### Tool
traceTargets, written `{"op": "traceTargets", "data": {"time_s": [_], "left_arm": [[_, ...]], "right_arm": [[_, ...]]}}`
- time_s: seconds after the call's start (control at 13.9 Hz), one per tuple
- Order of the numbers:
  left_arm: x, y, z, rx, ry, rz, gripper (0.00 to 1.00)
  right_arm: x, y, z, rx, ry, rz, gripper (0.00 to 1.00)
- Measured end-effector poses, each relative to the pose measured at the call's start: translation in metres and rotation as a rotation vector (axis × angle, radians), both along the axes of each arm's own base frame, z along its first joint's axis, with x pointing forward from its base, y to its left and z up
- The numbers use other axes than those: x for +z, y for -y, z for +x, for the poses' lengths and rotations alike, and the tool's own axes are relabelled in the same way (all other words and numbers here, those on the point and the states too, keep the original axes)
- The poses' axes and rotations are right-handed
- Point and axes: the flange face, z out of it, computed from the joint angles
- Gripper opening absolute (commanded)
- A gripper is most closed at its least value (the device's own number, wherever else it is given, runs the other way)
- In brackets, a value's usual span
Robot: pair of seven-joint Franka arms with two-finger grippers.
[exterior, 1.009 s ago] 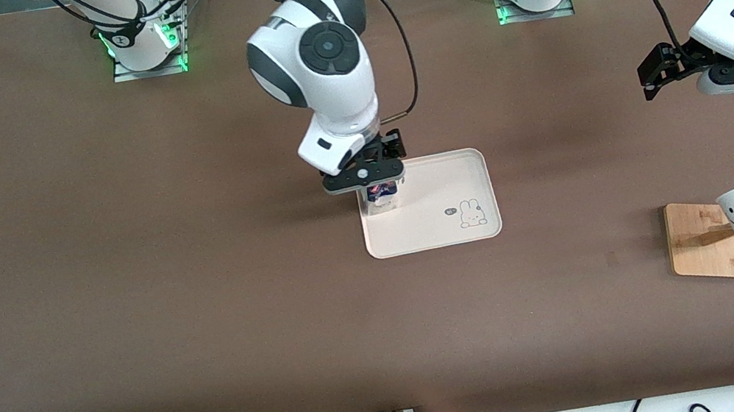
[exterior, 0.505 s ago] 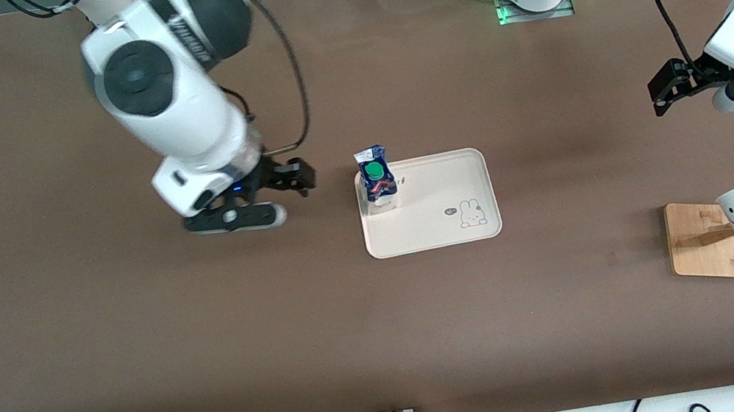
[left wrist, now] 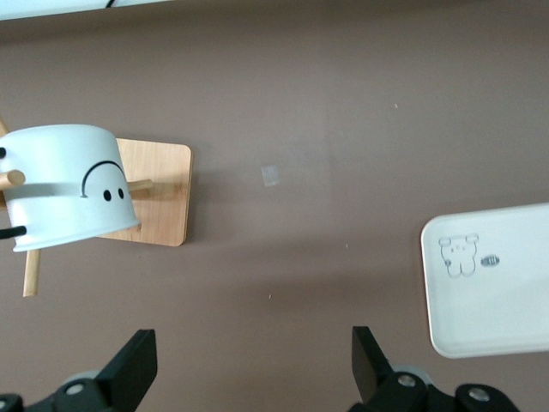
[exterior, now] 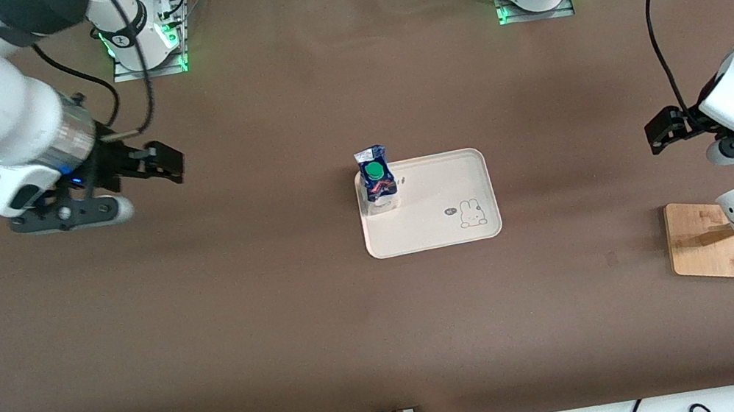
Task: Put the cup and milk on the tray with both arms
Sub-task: 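Withdraw the right gripper while the left gripper reaches the white mug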
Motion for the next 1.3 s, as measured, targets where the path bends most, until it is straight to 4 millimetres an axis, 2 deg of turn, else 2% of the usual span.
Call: {"op": "traceTargets", "data": {"time_s": [0.14, 0.36, 0.43, 0.58, 0.79, 0.94, 1.08, 1.3], "left_arm": [[0.0, -0.001, 0.003, 0.106, 0.03, -0.01, 1.0], [-0.002, 0.002, 0.004, 0.225, 0.158, -0.03, 1.0], [-0.009, -0.002, 0.001, 0.244, 0.229, -0.043, 1.0], [-0.032, -0.024, -0.015, 0.273, 0.378, -0.074, 1.0], [-0.072, -0.052, -0.05, 0.372, 0.527, -0.127, 1.0], [-0.092, -0.069, -0.063, 0.517, 0.568, -0.176, 1.0], [-0.102, -0.082, -0.064, 0.607, 0.595, -0.206, 1.0], [-0.118, -0.105, -0.051, 0.692, 0.627, -0.237, 1.0]], "right_arm": [[0.009, 0.038, -0.016, 0.02, -0.01, 0.012, 1.0], [0.011, 0.11, -0.04, 0.021, -0.027, 0.04, 1.0], [0.01, 0.131, -0.048, 0.026, -0.02, 0.04, 1.0], [0.005, 0.16, -0.062, 0.04, 0.008, 0.031, 1.0], [-0.009, 0.173, -0.072, 0.091, 0.048, 0.01, 1.0], [-0.012, 0.175, -0.07, 0.116, 0.067, -0.02, 1.0], [-0.011, 0.174, -0.068, 0.128, 0.078, -0.036, 1.0], [-0.01, 0.171, -0.065, 0.135, 0.085, -0.041, 1.0]]}}
